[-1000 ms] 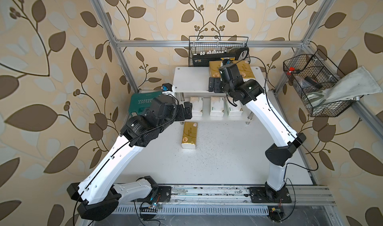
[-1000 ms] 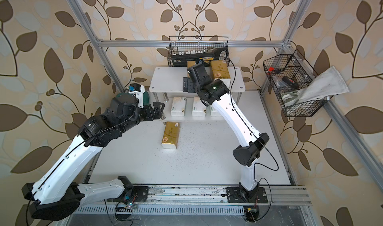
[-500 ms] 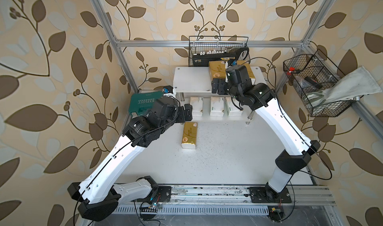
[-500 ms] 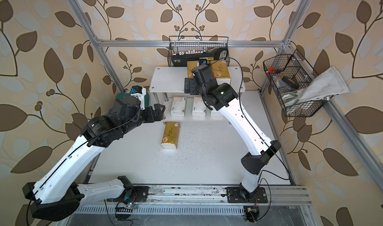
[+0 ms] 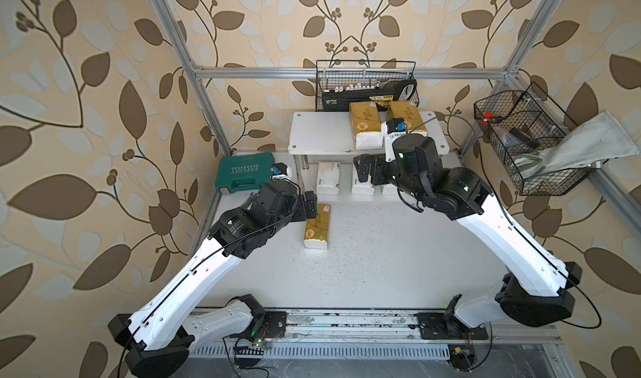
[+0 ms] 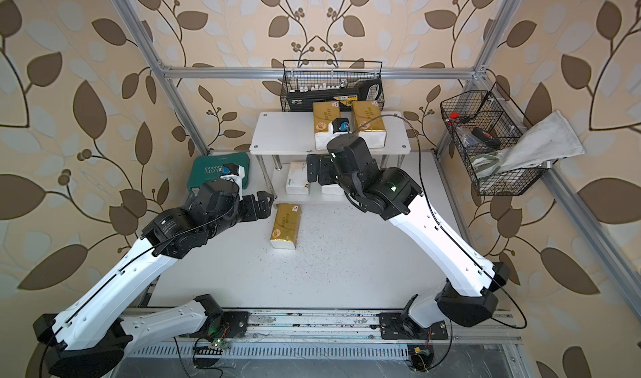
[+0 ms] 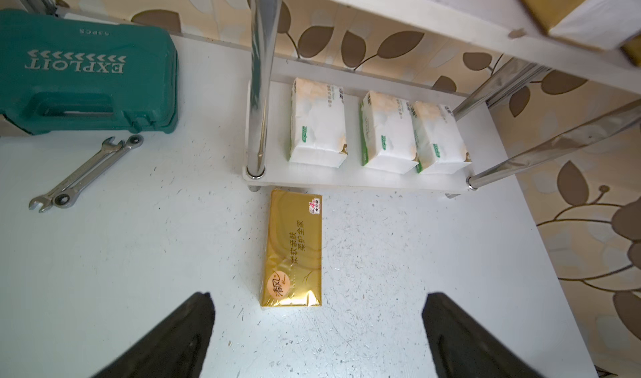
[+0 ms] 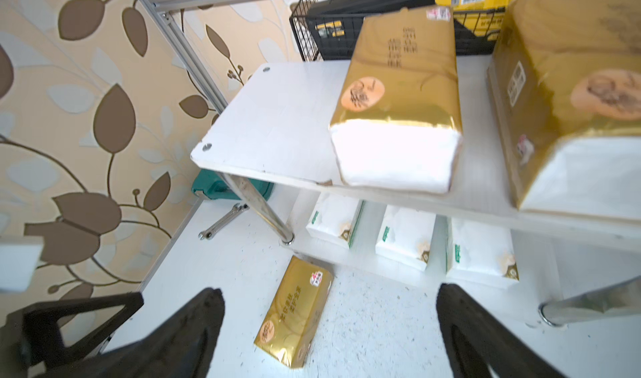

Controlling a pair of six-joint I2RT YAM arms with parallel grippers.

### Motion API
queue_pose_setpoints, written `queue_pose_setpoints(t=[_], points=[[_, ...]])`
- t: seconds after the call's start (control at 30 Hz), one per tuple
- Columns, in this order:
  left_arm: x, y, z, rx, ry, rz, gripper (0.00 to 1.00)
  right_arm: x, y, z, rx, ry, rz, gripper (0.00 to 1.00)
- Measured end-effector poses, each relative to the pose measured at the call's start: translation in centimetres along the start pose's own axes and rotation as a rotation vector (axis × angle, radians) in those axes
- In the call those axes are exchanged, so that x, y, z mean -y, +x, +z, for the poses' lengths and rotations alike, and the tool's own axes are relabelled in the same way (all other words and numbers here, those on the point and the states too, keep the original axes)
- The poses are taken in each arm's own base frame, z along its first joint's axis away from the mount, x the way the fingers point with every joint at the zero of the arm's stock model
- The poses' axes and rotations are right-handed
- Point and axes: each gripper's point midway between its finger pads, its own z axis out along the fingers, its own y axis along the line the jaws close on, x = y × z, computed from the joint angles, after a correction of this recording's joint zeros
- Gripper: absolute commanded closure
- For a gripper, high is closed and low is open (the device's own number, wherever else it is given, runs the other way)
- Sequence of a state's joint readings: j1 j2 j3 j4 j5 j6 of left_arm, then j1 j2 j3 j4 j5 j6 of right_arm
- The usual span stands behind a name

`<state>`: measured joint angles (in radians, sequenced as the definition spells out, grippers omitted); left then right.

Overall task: Place the tissue boxes on the shelf by color
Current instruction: Pick up the box of tissues from the center of the board.

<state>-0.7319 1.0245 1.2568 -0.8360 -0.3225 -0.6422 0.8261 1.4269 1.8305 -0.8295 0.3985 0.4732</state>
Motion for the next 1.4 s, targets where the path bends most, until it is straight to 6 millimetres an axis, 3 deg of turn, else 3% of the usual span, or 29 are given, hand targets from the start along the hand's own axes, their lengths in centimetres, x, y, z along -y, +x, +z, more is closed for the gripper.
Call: queue_pose_setpoints(t=[0.2,0.53,0.67,0.83,1.03,1.4], points=[[-1.9,4.7,2.2,-0.115,-0.043,-0.025,0.01,1.6,6.2,-1.8,-0.084,-0.016,0.013,0.01],[-4.0,11.0,6.0,-0.267,-0.11,-0.067,0.01,3.7,21.9,-0.2,-0.33,-0.015,-0.055,0.01],[-4.1,12.9,7.7,-0.315,-0.135,-0.063,0.01,3.8,25.3,-0.4,-0.362,-0.038,-0.056,0.01],[-3.4,14.3,9.8,-0.341,-0.139,-0.035,0.01,3.1,27.1,-0.3,-0.364,-0.07,-0.032,0.01],[-4.1,15.6,11.7,-0.332,-0.161,0.018,0.01,2.3,27.0,-0.2,-0.344,-0.09,-0.001,0.01],[-3.5,15.1,13.1,-0.275,-0.116,0.109,0.01,2.1,28.3,1.4,-0.366,-0.051,-0.016,0.01]])
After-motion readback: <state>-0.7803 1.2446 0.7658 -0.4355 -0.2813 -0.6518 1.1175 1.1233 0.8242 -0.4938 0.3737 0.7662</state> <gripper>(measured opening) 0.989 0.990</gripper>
